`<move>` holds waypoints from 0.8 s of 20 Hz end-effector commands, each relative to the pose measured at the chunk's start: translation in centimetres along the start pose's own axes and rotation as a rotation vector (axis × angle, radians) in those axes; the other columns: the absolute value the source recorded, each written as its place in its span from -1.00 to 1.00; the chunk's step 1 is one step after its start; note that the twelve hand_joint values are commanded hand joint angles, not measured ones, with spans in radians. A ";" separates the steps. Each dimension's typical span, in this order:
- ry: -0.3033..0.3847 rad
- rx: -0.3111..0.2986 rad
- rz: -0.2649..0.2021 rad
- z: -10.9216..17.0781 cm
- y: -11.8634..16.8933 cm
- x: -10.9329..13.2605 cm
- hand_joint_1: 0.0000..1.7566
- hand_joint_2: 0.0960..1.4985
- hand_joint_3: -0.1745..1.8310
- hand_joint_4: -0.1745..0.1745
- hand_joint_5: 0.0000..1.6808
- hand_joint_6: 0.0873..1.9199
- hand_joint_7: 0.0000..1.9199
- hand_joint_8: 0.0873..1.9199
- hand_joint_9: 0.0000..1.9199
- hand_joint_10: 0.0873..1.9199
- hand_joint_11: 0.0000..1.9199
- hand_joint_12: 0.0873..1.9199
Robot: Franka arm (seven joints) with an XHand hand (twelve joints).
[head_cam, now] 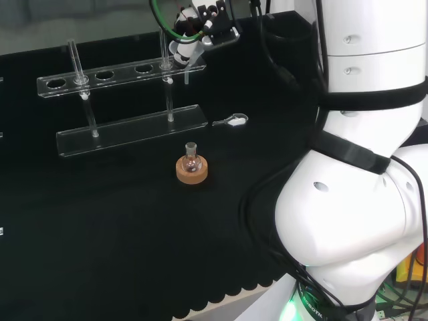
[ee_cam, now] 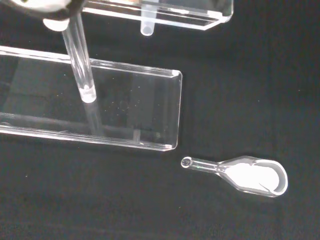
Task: Pick up the funnel from the transparent funnel stand.
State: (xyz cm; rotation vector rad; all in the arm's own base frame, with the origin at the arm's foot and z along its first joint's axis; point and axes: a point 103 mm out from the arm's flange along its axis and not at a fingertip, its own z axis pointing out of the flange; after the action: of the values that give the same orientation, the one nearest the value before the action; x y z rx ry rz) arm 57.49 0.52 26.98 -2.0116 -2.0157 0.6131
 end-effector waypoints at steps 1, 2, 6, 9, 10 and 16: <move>-0.009 0.007 0.005 0.2 0.3 0.2 -0.16 -0.29 -0.25 -0.32 -0.89 -1.00 -1.00 -0.42 -0.74 -0.18 -0.64 0.46; -0.010 0.006 0.016 0.3 0.3 0.2 -0.16 -0.29 -0.25 -0.32 -0.89 -1.00 -1.00 -0.41 -0.73 -0.18 -0.64 0.46; -0.028 0.016 0.011 0.4 0.5 0.4 -0.15 -0.30 -0.24 -0.34 -0.87 -1.00 -0.98 -0.37 -0.64 -0.25 -0.62 0.45; -0.034 0.018 -0.008 0.5 0.7 0.3 -0.14 -0.30 -0.24 -0.37 -0.85 -1.00 -0.95 -0.35 -0.58 -0.28 -0.61 0.44; -0.036 0.018 -0.011 0.6 0.7 0.2 -0.14 -0.30 -0.23 -0.37 -0.84 -1.00 -0.95 -0.34 -0.56 -0.28 -0.61 0.44; -0.080 0.016 -0.003 0.8 0.9 0.0 -0.12 -0.30 -0.23 -0.40 -0.79 -1.00 -0.90 -0.34 -0.47 -0.34 -0.59 0.42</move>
State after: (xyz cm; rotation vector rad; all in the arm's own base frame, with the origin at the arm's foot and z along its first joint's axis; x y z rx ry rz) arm 57.95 0.48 25.99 -1.9974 -2.0407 0.6914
